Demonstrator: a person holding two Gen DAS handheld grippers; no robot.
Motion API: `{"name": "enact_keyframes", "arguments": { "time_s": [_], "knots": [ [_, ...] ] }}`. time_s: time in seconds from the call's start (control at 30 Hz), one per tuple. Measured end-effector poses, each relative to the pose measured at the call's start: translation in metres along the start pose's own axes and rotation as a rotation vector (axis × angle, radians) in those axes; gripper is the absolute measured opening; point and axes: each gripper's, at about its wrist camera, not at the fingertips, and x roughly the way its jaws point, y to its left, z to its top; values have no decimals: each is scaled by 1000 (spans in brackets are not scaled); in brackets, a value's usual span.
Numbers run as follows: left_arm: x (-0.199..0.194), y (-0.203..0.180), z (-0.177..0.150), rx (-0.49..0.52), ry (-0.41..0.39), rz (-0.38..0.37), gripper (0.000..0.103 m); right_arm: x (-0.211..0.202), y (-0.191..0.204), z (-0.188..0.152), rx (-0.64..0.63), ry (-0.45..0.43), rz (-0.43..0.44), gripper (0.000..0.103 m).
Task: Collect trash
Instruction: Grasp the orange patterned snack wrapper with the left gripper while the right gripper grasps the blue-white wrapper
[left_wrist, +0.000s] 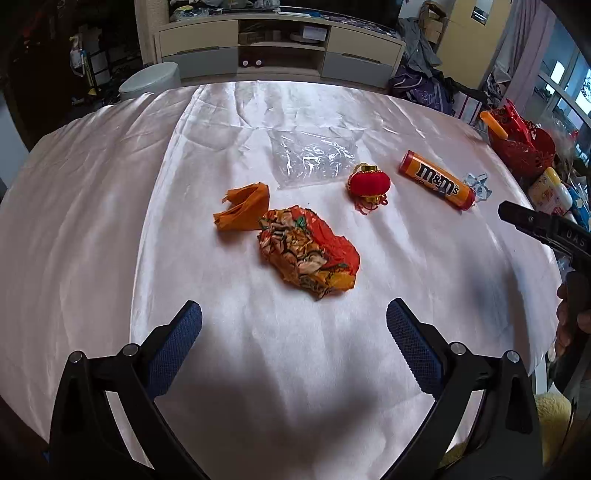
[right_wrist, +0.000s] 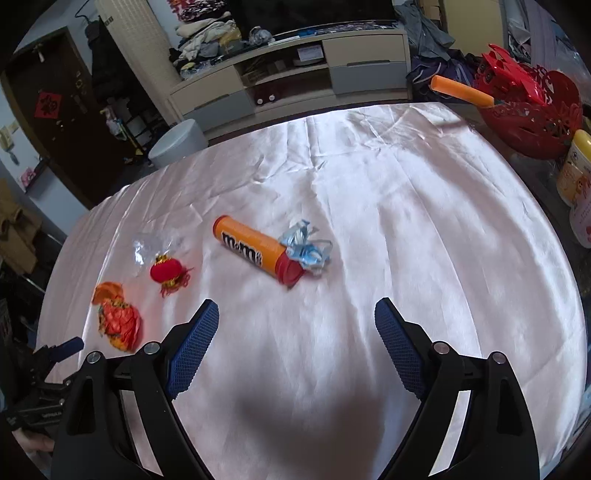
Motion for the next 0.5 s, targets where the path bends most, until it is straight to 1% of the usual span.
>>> {"name": "enact_keyframes", "arguments": {
  "time_s": [0.1,0.17,0.23,0.27,0.3,0.33,0.37,0.4,0.43,0.47,0.5],
  "knots": [
    [13,-4,9,10,7,-5,93,13,0,16,-5,-15,0,80],
    [20,-6,14,11,10,-9,88,23,-1,23,0,-13,-4,75],
    [26,-6,19,7,18,-19,83,31,-3,28,12,-8,4,62],
    [30,-7,21,6,22,-25,80,35,-3,29,12,-6,4,59],
    [32,-7,23,6,25,-33,78,38,-3,30,10,-3,1,54],
    [35,-8,25,6,28,-43,74,41,-3,30,8,2,2,46],
    [37,-9,27,5,31,-52,68,42,-4,30,9,1,13,44],
    [38,-9,28,4,31,-59,65,42,-4,31,8,-5,20,38],
    [38,-10,29,7,27,-60,60,41,-3,32,2,-5,24,30],
    [38,-10,30,6,28,-68,54,39,-2,32,-6,-5,23,25],
    [37,-11,30,6,29,-79,51,37,0,32,-16,-3,21,19]
  ]
}}
